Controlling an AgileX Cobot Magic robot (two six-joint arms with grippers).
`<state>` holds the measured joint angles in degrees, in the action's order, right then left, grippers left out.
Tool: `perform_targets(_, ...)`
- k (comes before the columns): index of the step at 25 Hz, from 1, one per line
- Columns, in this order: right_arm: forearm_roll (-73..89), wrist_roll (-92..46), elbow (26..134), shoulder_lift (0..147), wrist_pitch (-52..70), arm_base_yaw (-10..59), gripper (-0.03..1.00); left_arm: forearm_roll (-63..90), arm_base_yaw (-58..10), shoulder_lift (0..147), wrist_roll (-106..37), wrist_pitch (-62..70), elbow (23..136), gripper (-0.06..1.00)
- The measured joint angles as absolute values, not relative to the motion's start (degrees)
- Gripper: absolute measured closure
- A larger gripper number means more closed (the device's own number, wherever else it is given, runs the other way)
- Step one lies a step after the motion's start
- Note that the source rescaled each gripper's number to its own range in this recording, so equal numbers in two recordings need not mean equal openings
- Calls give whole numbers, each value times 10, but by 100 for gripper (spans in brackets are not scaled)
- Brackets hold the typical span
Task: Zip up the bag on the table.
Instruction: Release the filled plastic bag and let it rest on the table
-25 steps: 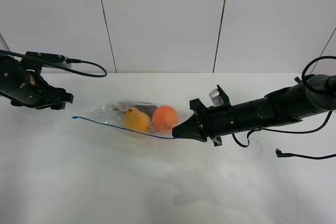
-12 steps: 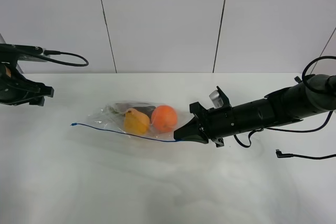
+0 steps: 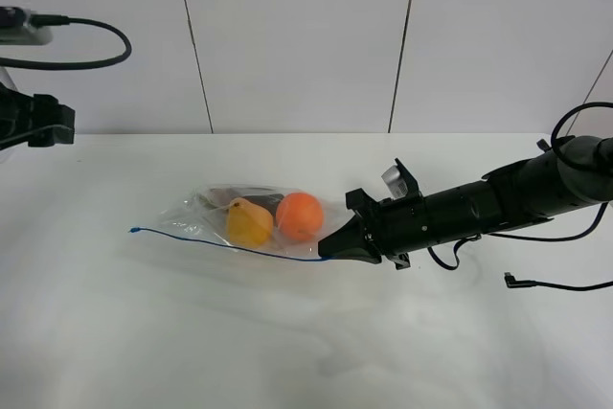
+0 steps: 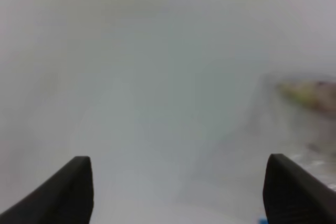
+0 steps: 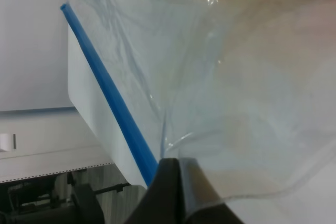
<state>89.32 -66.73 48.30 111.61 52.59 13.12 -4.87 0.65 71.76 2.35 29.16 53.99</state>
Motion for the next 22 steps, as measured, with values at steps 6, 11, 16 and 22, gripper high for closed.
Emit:
perform_targets(6,883,-667,483,1116,523,131,97,-5,7,587,-27,263,476,21)
perform_targets(11,877,-667,483,1116,522,131,97,0,7,464,-31,253,417,21)
perform_targets(16,869,-667,483,1116,522,131,97,0,7,352,-31,299,369,21)
perform_targets(22,867,-667,483,1116,521,131,97,0,7,212,-11,375,342,21)
